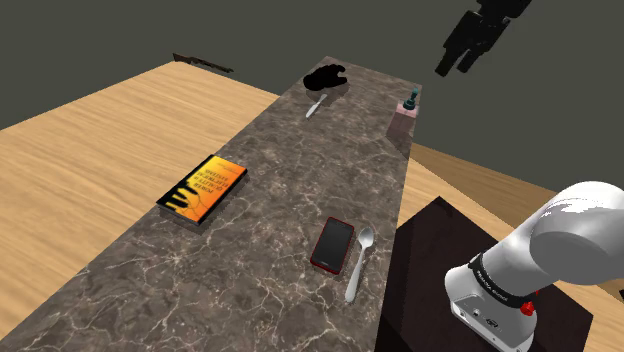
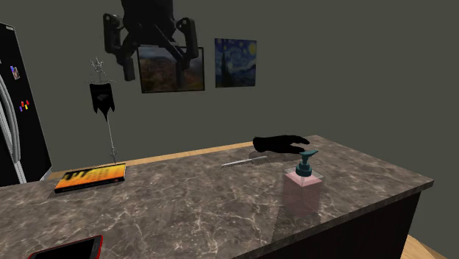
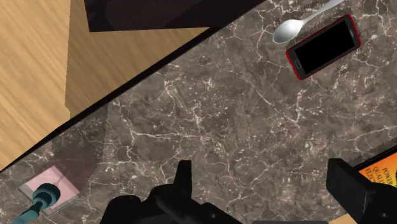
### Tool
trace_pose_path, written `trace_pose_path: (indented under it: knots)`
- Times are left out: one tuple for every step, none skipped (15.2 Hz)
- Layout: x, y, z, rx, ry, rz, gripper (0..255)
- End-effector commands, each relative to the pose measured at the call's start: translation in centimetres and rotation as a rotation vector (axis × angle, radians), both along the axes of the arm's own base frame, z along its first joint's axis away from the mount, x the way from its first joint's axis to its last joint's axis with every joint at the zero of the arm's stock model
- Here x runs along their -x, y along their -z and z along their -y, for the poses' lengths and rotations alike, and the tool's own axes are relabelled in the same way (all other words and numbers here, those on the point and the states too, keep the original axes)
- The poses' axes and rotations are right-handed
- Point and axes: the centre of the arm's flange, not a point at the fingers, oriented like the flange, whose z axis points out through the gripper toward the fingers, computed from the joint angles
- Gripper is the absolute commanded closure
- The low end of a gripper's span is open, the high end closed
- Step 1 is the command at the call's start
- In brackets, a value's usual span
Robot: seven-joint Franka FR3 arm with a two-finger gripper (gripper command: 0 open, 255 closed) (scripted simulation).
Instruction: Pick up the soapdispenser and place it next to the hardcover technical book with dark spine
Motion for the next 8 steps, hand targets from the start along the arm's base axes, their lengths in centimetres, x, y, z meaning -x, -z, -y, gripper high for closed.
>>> trace_pose_path:
  knots:
    - [0.0, 0.0, 0.0, 0.0, 0.0, 0.0, 0]
    - [-0.7, 0.7, 0.8, 0.005, 0.006, 0.0, 0]
    - [-1.3, 1.4, 1.7, 0.009, 0.012, 0.001, 0]
    - [-2.0, 2.0, 2.5, 0.014, 0.018, 0.001, 0]
    - [-2.6, 2.7, 3.4, 0.018, 0.024, 0.002, 0]
    - [-3.2, 3.4, 4.2, 0.023, 0.03, 0.002, 0]
    - [-3.9, 4.0, 5.1, 0.027, 0.036, 0.003, 0]
    - [-4.5, 4.7, 6.0, 0.032, 0.042, 0.003, 0]
